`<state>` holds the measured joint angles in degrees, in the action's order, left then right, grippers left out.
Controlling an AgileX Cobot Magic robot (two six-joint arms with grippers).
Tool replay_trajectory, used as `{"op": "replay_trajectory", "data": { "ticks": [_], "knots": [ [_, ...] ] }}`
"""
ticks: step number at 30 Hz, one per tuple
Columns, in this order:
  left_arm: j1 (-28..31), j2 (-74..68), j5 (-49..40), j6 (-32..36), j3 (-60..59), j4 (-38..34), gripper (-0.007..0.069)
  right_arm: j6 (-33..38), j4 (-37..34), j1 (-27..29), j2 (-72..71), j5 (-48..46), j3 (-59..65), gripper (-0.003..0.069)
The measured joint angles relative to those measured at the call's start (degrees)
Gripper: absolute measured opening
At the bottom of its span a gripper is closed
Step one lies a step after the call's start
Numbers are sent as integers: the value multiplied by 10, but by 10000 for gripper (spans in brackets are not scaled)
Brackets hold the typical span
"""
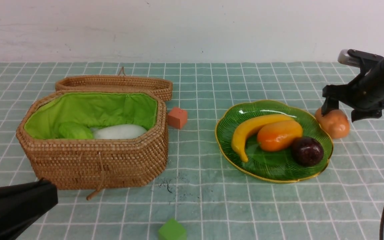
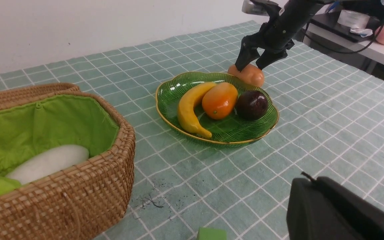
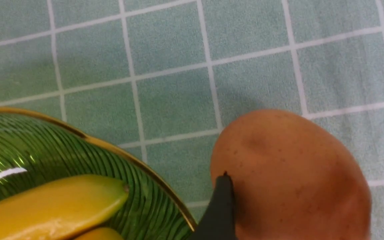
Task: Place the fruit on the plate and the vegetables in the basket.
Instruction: Use the right arm to grab a potato and put it into the left basket
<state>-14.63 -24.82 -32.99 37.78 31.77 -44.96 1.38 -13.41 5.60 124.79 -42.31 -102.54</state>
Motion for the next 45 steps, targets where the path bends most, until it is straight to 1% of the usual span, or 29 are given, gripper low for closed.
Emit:
{"op": "replay_trajectory", "data": {
  "ticks": [6, 12, 18, 27, 30, 34, 36, 38, 41, 42, 43, 44, 45],
  "knots": [
    [0, 0, 1, 0, 0, 0, -7, 0, -17, 0, 19, 17, 0, 631],
    [0, 0, 1, 0, 0, -2, -7, 0, -20, 0, 26, 24, -1, 631],
    [0, 0, -7, 0, 0, -2, -5, -1, -21, 0, 28, 25, -2, 591],
    [0, 0, -9, 0, 0, -2, 0, 7, -24, 0, 33, 24, -7, 591],
    [0, 0, -9, 0, 0, -2, 1, 26, -16, 0, 27, 11, -12, 591],
    [0, 0, -9, 0, 0, -2, 4, 28, 14, 0, -4, -28, -12, 591],
    [0, 0, -9, 0, 0, -2, 5, 28, 19, 1, -55, -60, -12, 591],
    [0, 0, -10, 0, 0, -2, 5, 32, 11, -2, -94, -87, -15, 591],
    [0, 0, -12, 0, 0, -2, 5, 54, -22, -19, -140, -113, -17, 591],
    [0, 0, -12, 0, 0, 2, 5, 85, -55, -45, -166, -121, -17, 591],
    [0, 0, -12, 0, 0, 4, 5, 90, -66, -49, -169, -122, -17, 591],
    [0, 0, -10, 0, 0, 21, 5, 152, -136, -100, -193, -121, -17, 591],
    [0, 0, -9, -1, 0, 28, 5, 159, -144, -106, -195, -121, -17, 591]
  ]
}}
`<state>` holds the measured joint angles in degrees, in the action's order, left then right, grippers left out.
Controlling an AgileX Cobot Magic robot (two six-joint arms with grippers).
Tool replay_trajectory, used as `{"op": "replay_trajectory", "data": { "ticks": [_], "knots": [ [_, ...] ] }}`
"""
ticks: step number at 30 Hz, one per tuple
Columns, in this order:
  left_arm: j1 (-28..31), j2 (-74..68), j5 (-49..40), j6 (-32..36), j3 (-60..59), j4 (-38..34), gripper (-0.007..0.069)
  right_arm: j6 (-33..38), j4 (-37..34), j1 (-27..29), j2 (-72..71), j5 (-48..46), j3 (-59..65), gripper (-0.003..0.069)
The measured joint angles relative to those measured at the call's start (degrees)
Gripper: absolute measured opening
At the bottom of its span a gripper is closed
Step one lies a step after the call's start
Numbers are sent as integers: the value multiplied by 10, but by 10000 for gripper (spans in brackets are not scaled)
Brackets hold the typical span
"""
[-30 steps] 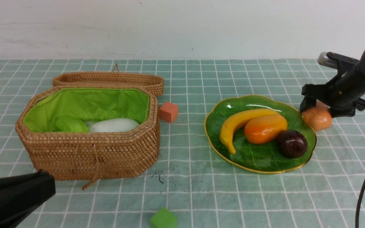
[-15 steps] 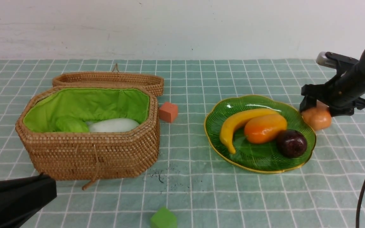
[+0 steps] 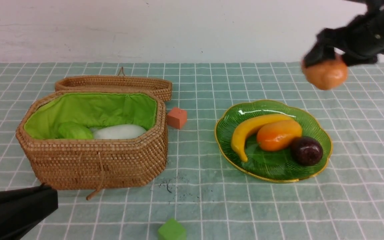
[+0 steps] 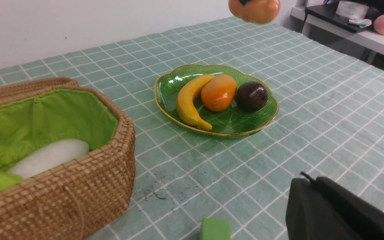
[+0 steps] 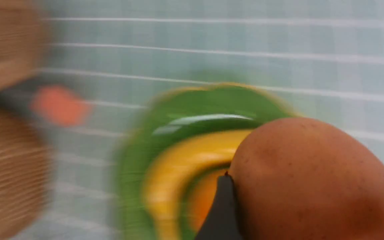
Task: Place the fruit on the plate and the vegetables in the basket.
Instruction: Use the right arm to grab a potato and put it into the left basket
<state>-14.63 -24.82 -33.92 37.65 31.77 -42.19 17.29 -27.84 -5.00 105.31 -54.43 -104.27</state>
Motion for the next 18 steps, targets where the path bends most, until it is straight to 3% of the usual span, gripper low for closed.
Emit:
{"op": "replay_trajectory", "data": {
  "ticks": [2, 4, 5, 7, 12, 14, 18],
  "knots": [
    [0, 0, 7, -13, 0, 38, 5, 91, -99, -78, -12, 10, -10, 591],
    [0, 0, 14, -33, 0, 70, 5, 134, -144, -118, -12, 25, -16, 591],
    [0, 0, 24, -67, 0, 116, 5, 198, -207, -181, -7, 62, -20, 590],
    [0, 0, 30, -92, 0, 151, 5, 243, -246, -227, 5, 116, -22, 590],
    [0, 0, 36, -141, 0, 210, 5, 360, -306, -314, 60, 260, -22, 590],
    [0, 0, 37, -165, 0, 220, 6, 442, -324, -359, 112, 351, -22, 590],
    [0, 0, 37, -176, 0, 223, 8, 475, -347, -388, 156, 412, -21, 590]
  ]
}}
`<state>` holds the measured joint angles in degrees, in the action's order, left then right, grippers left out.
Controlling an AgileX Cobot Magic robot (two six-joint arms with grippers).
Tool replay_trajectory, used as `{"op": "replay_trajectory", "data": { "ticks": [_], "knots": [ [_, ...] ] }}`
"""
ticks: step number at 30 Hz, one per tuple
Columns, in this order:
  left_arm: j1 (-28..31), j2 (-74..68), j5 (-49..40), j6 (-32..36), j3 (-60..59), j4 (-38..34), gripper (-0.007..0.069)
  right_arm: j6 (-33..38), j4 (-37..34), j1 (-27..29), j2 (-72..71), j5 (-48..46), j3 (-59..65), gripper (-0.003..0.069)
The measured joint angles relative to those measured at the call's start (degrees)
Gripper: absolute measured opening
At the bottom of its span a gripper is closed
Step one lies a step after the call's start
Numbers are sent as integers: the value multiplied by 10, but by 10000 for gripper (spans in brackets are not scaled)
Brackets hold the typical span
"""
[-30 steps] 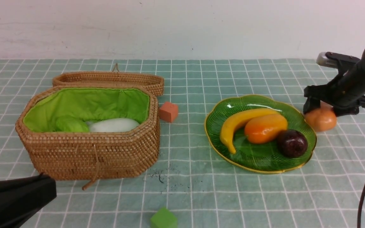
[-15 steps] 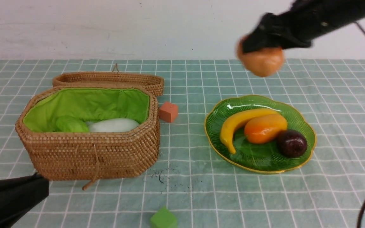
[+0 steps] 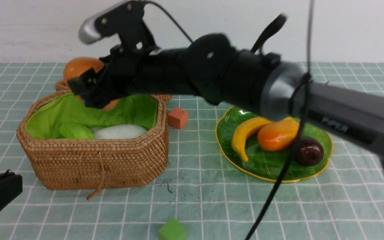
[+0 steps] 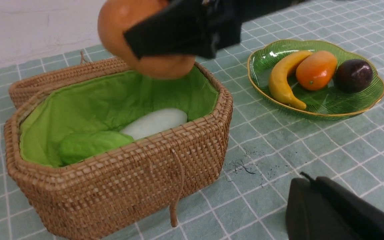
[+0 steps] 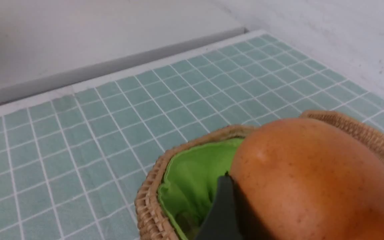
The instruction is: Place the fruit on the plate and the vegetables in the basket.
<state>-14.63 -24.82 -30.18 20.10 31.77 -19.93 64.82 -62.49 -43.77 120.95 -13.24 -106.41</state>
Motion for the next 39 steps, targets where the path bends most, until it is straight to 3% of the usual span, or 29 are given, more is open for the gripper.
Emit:
{"op": "replay_trajectory", "data": {
  "ticks": [5, 10, 18, 24, 27, 33, 39],
  "knots": [
    [0, 0, 0, -1, 0, 0, 8, 4, -7, -5, 0, -6, 0, 676],
    [0, 0, 0, -2, 0, 0, 8, -64, 31, 13, -36, -88, 0, 658],
    [0, 0, 0, -4, 0, -3, 8, -330, 254, 85, -151, -287, 0, 427],
    [0, 0, 6, -4, 0, -46, 0, -474, 393, 143, -273, -512, 0, 105],
    [0, 1, 10, 2, 0, -71, -13, -502, 434, 159, -319, -569, -1, 1],
    [0, 55, -7, 59, -19, -127, -13, -563, 511, 174, -417, -586, 41, -15],
    [0, 169, 1, 113, -80, -215, -13, -673, 567, 174, -617, -592, 215, -11]
  ]
}}
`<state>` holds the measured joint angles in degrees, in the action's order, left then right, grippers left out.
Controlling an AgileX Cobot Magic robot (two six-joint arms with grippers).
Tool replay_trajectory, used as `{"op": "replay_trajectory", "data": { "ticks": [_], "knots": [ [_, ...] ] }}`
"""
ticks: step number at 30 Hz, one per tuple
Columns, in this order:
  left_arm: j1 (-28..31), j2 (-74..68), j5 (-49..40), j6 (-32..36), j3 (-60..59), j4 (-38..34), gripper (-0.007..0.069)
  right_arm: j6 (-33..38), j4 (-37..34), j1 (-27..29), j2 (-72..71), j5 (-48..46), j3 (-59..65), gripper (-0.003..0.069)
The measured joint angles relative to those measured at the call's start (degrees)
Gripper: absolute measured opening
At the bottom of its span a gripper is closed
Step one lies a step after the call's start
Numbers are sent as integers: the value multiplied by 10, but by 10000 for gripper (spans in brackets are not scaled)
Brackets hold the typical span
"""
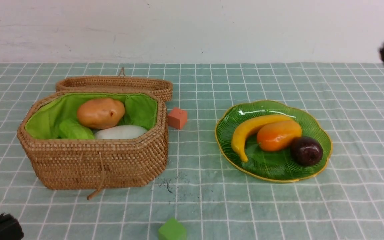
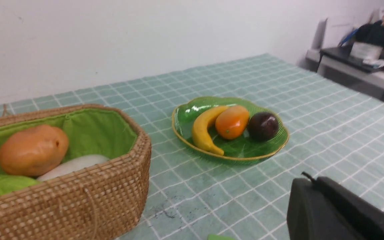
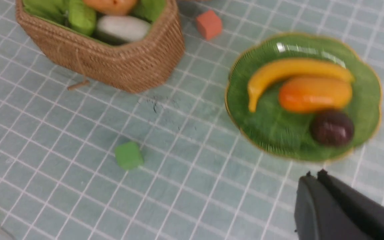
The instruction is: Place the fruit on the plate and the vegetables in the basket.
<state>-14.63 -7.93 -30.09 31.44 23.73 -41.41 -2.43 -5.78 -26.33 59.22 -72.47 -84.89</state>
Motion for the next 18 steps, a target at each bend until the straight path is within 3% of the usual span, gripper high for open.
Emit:
{"op": "replay_trajectory", "data": {
  "ticks": [6, 12, 18],
  "knots": [
    [0, 25, 32, 2, -32, -13, -13, -82, 10, 0, -138, -2, 168, -7],
    [0, 25, 30, 2, -39, -14, -13, -107, 19, 0, -232, 13, 309, -6],
    [0, 25, 28, 2, -39, -14, -13, -145, 24, 0, -309, 135, 430, 0]
  ]
}}
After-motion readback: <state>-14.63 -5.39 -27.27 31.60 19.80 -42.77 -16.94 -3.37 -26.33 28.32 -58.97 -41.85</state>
